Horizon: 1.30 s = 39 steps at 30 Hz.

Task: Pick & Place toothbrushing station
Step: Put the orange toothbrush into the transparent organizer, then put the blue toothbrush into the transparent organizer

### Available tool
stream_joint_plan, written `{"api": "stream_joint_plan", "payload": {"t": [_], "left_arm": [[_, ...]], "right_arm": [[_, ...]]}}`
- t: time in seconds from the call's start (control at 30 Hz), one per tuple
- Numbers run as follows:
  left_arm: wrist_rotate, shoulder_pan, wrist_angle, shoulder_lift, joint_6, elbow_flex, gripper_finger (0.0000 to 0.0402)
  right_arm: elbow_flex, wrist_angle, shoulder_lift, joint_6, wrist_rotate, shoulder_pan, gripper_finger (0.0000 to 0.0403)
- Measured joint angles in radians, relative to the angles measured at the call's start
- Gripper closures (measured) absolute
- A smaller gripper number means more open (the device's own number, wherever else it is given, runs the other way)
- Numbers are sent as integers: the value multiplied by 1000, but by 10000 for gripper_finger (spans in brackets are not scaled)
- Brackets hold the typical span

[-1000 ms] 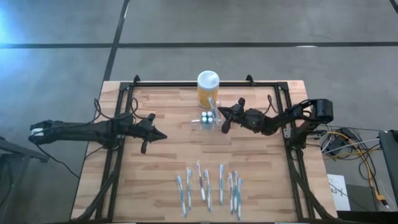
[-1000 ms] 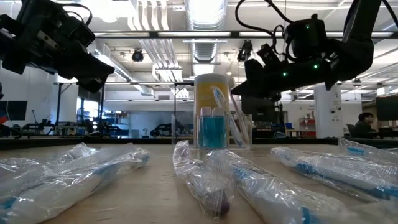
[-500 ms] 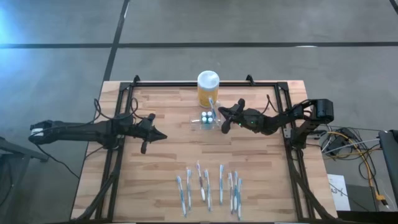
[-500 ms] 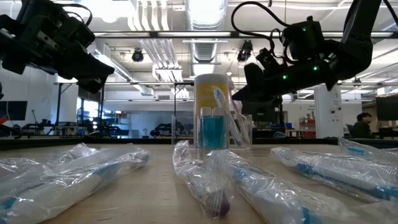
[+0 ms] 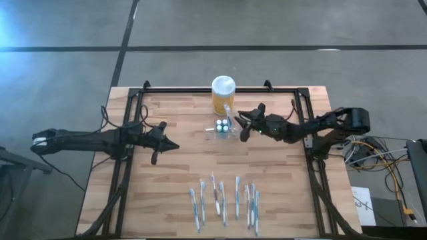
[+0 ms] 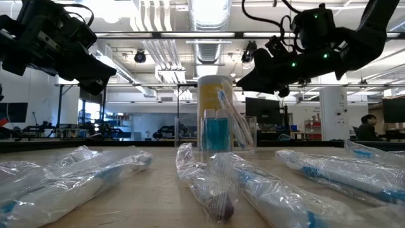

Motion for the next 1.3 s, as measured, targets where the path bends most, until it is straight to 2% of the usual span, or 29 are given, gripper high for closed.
{"api": "stream_joint_plan", "payload": {"t": [0.13,0.3,0.5,0.7,0.93,1.1,1.3], "left_arm": [[0,0,0,0,0,0,396],[0,0,0,0,-17,0,396],[0,0,0,0,-17,0,396],[0,0,9,0,-49,0,396],[-1,0,65,0,-15,8,396],[-1,0,69,0,0,41,396],[-1,0,69,0,53,71,396]], "right_arm": [[0,-116,-122,-1,0,2,215],[0,-351,-375,-49,-22,43,210],[-39,-597,-687,-59,-77,129,236],[-180,-591,-922,-36,-80,207,299],[-349,-460,-1018,-46,-83,227,387],[-373,-471,-1043,-95,-210,227,393],[-349,-564,-1058,-114,-232,227,394]]}}
